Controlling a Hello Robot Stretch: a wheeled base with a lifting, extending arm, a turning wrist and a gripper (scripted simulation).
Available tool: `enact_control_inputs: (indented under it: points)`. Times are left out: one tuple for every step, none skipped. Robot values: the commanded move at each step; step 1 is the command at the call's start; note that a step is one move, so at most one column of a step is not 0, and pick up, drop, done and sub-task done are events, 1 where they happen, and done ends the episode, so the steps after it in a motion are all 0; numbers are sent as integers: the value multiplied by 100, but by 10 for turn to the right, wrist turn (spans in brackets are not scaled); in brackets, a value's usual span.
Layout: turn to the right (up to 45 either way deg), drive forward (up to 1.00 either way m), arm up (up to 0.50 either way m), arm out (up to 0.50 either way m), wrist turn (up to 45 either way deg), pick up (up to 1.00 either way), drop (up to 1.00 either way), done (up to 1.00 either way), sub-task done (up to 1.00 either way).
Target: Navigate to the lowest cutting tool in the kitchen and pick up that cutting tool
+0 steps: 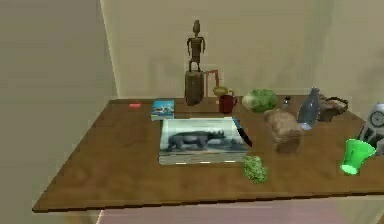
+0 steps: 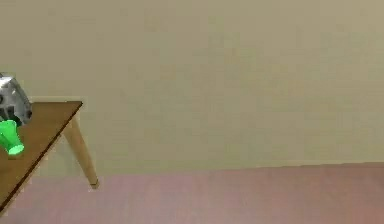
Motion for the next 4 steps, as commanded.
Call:
enact_control_inputs:
  points:
    - [-450,0,0,0,0,0,0,0,0]
    - [-270,0,0,0,0,0,0,0,0]
    - [-30,0,0,0,0,0,0,0,0]
    - [450,0,0,0,0,0,0,0,0]
